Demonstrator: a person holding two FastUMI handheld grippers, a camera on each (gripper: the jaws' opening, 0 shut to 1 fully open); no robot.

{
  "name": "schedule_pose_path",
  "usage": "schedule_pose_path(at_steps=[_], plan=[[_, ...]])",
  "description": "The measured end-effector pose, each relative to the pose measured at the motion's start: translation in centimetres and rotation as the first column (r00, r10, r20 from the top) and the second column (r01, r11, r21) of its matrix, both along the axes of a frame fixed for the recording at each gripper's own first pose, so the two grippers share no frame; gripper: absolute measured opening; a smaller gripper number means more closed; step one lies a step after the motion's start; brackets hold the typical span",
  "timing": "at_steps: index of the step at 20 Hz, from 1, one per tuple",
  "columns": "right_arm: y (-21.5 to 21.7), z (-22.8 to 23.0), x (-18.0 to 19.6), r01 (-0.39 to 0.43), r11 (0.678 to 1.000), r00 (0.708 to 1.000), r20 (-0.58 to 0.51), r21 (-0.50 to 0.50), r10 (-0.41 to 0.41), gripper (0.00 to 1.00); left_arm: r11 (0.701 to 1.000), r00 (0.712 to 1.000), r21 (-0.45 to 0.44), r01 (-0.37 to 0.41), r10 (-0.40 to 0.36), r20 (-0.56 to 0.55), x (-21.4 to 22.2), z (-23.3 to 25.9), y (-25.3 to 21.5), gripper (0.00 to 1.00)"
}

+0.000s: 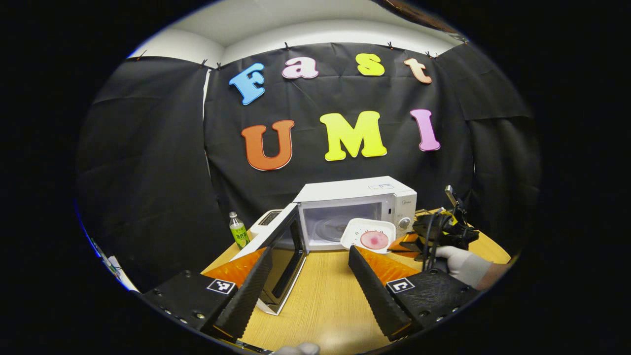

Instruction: Open the microwave oven with the left hand, put the food in, and close the microwave oven.

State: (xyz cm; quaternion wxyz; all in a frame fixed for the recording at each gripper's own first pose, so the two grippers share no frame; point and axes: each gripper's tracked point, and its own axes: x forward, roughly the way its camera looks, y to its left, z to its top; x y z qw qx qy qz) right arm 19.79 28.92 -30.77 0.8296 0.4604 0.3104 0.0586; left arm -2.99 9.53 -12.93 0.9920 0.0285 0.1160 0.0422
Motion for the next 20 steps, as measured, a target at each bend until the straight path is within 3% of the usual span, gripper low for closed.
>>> schedule_pose_path(at_steps=[3, 7, 11, 12, 14, 15, 19, 20], plan=[[2.6, -1.6, 1.8, 0.112, 0.993, 0.994, -0.007, 0.025, -0.111, 0.00, 1.000, 1.000, 0.007, -0.008, 0.008, -0.001, -0.4, -1.2, 1.4, 0.95], [5.8, -2.2, 4.3, 0.187, 0.982, 0.981, 0.035, 0.036, -0.188, 0.04, 0.999, 0.999, 0.017, -0.048, 0.048, -0.012, -1.1, -2.9, 3.7, 0.95], [8.0, -3.1, 6.7, 0.284, 0.956, 0.958, 0.007, 0.079, -0.285, 0.04, 0.997, 0.997, 0.020, -0.068, 0.069, -0.036, -1.3, -4.2, 5.3, 0.95], [8.5, -3.5, 7.7, 0.299, 0.951, 0.954, -0.001, 0.077, -0.300, 0.00, 0.997, 0.997, 0.017, -0.071, 0.071, -0.040, -1.3, -4.4, 5.6, 0.95], [9.0, -4.1, 9.2, 0.325, 0.945, 0.945, 0.008, 0.047, -0.326, 0.04, 0.997, 0.996, 0.002, -0.079, 0.079, -0.042, -1.3, -4.4, 6.0, 0.95], [9.4, -4.3, 10.0, 0.333, 0.942, 0.943, 0.004, 0.046, -0.334, 0.00, 0.996, 0.995, -0.003, -0.086, 0.086, -0.045, -1.2, -4.8, 6.3, 0.95], [10.1, -5.2, 13.5, 0.365, 0.929, 0.931, -0.008, 0.056, -0.365, 0.00, 0.995, 0.993, -0.013, -0.099, 0.098, -0.059, -1.3, -6.0, 6.9, 0.95], [10.0, -5.2, 14.1, 0.370, 0.927, 0.929, -0.004, 0.055, -0.371, 0.04, 0.994, 0.993, -0.023, -0.103, 0.101, -0.068, -1.5, -6.4, 6.9, 0.95]])
